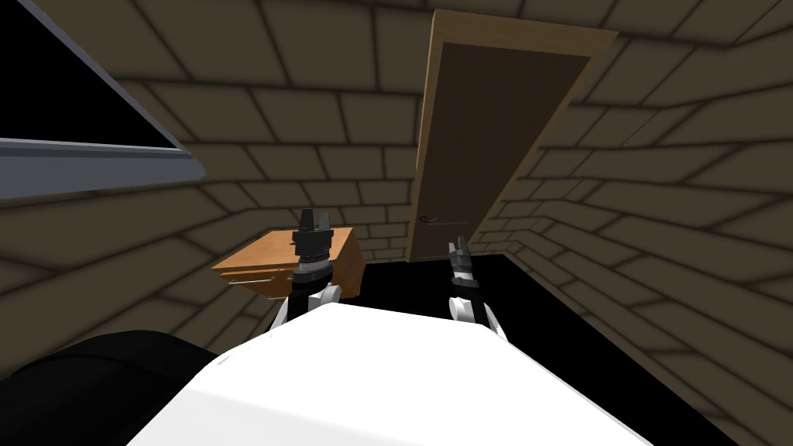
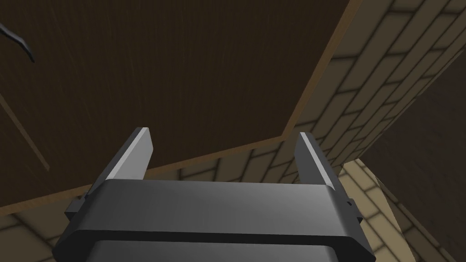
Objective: Pull the door open
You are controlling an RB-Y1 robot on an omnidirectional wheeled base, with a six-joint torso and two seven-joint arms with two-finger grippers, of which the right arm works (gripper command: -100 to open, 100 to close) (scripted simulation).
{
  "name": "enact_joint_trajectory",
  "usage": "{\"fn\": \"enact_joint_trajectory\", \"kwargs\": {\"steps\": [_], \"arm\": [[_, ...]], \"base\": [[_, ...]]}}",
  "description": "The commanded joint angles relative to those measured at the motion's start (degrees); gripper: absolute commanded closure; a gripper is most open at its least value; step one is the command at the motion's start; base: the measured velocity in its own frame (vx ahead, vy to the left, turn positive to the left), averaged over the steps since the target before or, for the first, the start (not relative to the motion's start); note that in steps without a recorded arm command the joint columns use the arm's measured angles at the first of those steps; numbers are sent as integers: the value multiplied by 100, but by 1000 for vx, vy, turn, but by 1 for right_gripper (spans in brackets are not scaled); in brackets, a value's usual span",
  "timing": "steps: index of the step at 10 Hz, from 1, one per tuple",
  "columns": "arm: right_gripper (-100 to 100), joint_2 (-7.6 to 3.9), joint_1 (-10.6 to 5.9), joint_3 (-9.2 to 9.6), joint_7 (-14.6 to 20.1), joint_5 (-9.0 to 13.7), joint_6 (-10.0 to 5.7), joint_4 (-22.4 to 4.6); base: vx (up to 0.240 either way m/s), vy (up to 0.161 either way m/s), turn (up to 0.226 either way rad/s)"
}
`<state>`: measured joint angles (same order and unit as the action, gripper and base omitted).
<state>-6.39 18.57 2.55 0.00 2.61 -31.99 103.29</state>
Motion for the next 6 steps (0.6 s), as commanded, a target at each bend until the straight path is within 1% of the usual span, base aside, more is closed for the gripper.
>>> {"fn": "enact_joint_trajectory", "kwargs": {"steps": [1, 2, 3, 4, 5, 6], "arm": [[-100, -76, -125, 27, 52, 18, -51, -286], [-100, -76, -125, 27, 52, 18, -51, -369], [-100, -133, -211, 36, 88, 35, -75, -586], [-100, -190, -297, 44, 124, 51, -99, -725], [-100, -190, -297, 44, 124, 51, -99, -806], [-100, -248, -384, 53, 161, 68, -123, -1019]], "base": [[92, -11, 72], [68, -17, 31], [60, -15, 42], [79, -4, 80], [57, -9, 25], [53, -12, 38]]}}
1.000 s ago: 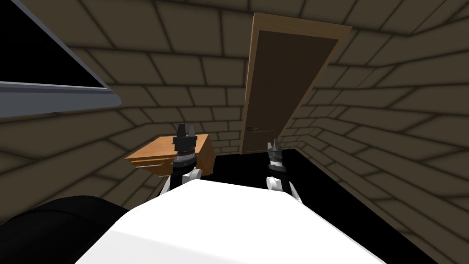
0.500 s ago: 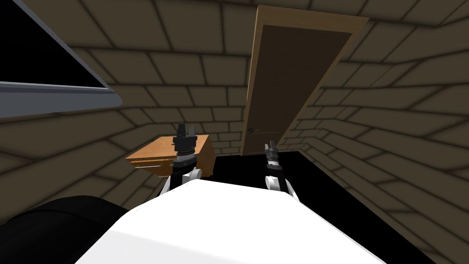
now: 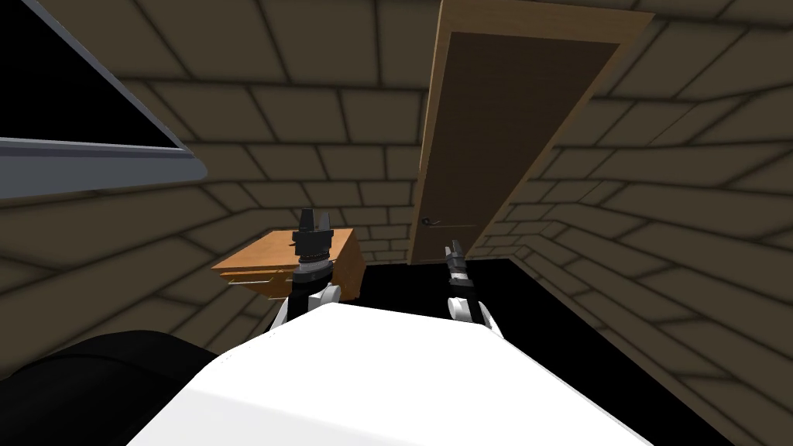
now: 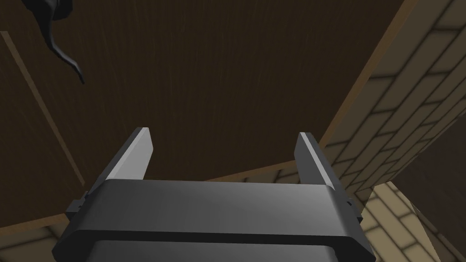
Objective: Pull the door open
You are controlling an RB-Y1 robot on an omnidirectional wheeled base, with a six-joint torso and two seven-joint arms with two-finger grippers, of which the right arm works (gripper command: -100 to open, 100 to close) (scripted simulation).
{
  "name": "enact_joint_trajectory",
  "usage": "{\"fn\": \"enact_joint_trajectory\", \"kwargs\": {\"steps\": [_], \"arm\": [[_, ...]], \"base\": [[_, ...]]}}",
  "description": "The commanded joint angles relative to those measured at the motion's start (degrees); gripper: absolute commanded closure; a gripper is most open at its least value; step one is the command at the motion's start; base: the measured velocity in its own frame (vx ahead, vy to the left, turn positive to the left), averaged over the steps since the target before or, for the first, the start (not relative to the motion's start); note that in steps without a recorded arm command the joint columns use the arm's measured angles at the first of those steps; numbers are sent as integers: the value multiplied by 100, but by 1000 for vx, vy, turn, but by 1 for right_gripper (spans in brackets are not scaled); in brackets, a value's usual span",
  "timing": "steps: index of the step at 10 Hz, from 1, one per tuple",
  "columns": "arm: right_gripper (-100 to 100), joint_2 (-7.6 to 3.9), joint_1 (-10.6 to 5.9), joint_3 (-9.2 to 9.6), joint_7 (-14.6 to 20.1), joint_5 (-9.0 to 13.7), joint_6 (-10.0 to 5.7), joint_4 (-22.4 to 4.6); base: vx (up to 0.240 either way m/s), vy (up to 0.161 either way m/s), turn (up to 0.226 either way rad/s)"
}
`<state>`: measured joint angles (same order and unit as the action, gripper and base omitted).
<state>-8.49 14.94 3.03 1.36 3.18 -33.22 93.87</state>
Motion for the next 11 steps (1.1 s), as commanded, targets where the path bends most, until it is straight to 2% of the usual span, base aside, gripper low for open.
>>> {"fn": "enact_joint_trajectory", "kwargs": {"steps": [1, 2, 3, 5, 6, 8, 9, 11], "arm": [[-100, -94, -107, 13, 62, 27, -24, -286], [-100, -151, -194, 22, 98, 44, -49, -458], [-100, -151, -194, 22, 98, 44, -49, -523], [-100, -264, -367, 39, 172, 77, -97, -891], [-100, -264, -367, 39, 172, 77, -97, -963], [-100, -372, -536, 56, 243, 109, -145, -1328], [-100, -372, -536, 56, 243, 109, -145, -1391], [-100, -479, -701, 72, 313, 141, -191, -1757]], "base": [[80, -12, 81], [101, -11, 74], [64, -14, 22], [63, -16, 59], [64, -13, 31], [65, -14, 60], [70, -13, 21], [73, -11, 55]]}}
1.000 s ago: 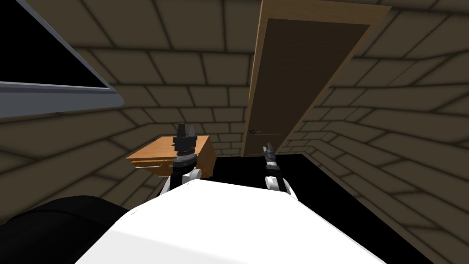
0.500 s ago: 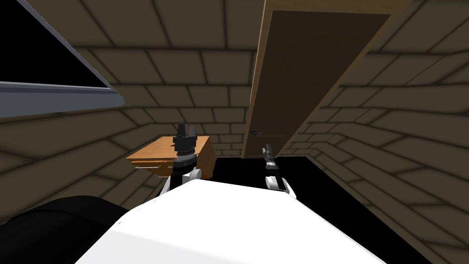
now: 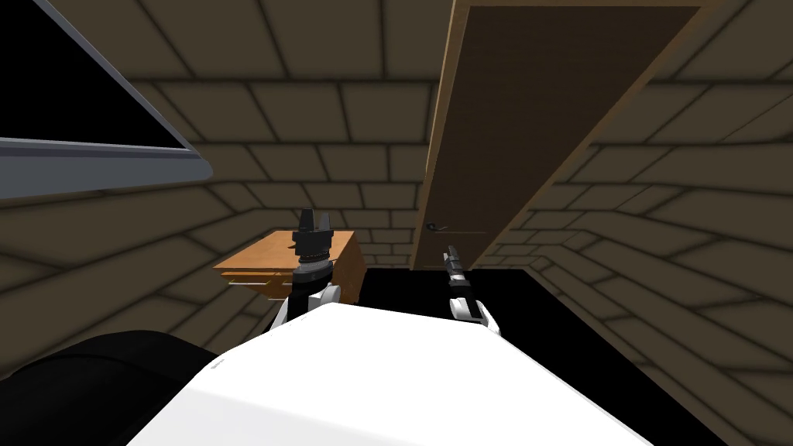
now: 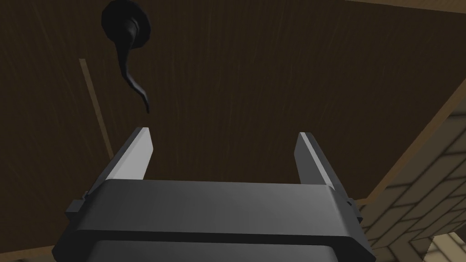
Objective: Pull the door open
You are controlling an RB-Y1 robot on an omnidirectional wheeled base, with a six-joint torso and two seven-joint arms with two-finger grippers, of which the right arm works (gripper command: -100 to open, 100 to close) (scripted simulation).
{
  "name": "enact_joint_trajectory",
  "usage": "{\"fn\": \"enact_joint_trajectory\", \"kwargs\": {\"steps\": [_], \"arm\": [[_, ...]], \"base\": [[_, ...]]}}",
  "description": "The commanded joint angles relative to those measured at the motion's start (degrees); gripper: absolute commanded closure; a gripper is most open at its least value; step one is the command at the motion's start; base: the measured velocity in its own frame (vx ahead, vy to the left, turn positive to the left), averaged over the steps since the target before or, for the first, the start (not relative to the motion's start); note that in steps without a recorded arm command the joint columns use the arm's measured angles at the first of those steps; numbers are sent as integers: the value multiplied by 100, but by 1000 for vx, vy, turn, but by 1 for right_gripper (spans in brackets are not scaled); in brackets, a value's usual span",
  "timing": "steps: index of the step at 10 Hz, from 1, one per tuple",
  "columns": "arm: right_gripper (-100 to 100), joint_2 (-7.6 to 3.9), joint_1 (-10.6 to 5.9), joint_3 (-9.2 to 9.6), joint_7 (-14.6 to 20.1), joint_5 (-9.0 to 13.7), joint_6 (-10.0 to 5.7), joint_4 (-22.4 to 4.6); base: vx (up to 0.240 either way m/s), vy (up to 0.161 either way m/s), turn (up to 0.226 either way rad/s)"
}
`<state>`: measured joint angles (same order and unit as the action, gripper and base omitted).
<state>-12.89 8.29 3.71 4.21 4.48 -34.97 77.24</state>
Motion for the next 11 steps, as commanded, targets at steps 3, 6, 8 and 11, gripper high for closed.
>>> {"fn": "enact_joint_trajectory", "kwargs": {"steps": [3, 6, 8, 11], "arm": [[-100, -140, -194, 20, 95, 42, -60, -550], [-100, -280, -415, 42, 188, 84, -122, -1087], [-100, -364, -549, 55, 245, 110, -160, -1436], [-100, -441, -672, 68, 297, 133, -195, -1764]], "base": [[86, -20, 53], [71, -19, 53], [95, -37, 60], [63, -11, 30]]}}
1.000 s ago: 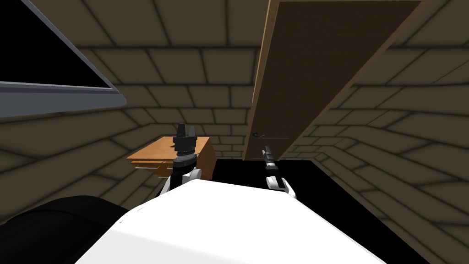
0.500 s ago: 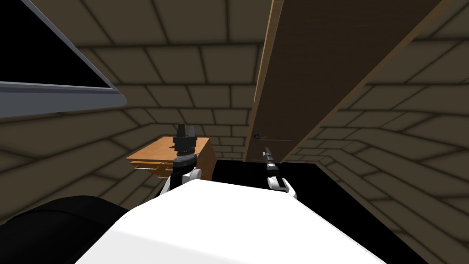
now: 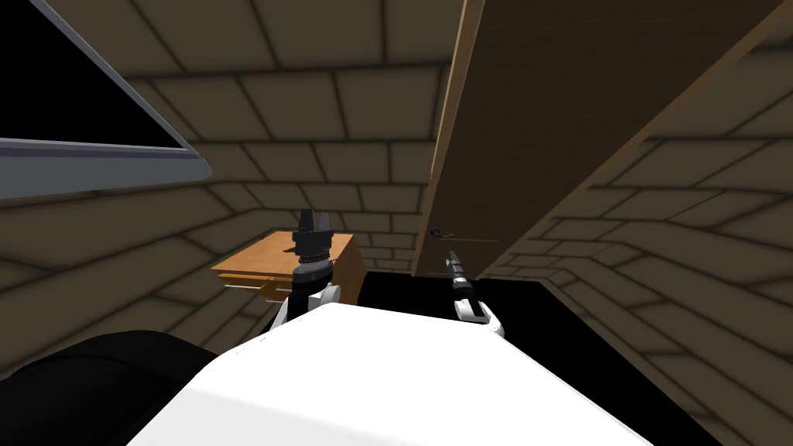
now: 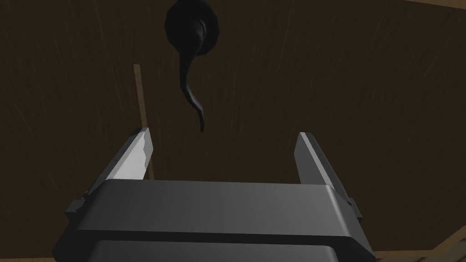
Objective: Pull the door open
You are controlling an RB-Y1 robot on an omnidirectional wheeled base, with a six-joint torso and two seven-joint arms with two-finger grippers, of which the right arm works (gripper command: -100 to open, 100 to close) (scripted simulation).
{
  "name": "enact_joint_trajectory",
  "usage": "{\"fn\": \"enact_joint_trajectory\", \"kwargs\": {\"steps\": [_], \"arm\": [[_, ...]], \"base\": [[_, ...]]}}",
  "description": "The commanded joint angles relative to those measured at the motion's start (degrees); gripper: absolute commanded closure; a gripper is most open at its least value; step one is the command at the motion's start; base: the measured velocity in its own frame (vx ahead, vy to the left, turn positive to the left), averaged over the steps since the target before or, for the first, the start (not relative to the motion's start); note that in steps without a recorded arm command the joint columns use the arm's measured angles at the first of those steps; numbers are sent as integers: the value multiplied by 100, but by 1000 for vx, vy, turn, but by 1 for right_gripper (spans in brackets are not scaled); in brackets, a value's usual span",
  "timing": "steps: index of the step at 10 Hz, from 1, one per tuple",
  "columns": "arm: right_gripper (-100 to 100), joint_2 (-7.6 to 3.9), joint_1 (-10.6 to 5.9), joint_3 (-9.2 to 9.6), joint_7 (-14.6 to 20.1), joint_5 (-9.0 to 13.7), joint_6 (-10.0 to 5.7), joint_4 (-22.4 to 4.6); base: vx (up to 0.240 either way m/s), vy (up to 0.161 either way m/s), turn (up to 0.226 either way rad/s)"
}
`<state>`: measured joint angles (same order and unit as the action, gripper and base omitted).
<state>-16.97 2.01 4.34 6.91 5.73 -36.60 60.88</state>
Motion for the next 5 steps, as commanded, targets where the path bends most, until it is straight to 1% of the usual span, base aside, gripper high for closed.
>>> {"fn": "enact_joint_trajectory", "kwargs": {"steps": [1, 3, 4, 5], "arm": [[-100, -67, -99, 10, 50, 19, -48, -266], [-100, -128, -197, 20, 91, 38, -75, -516], [-100, -177, -276, 28, 125, 53, -97, -717], [-100, -198, -310, 31, 139, 59, -107, -803]], "base": [[80, -20, 57], [106, -34, 40], [111, -22, 68], [106, -18, 46]]}}
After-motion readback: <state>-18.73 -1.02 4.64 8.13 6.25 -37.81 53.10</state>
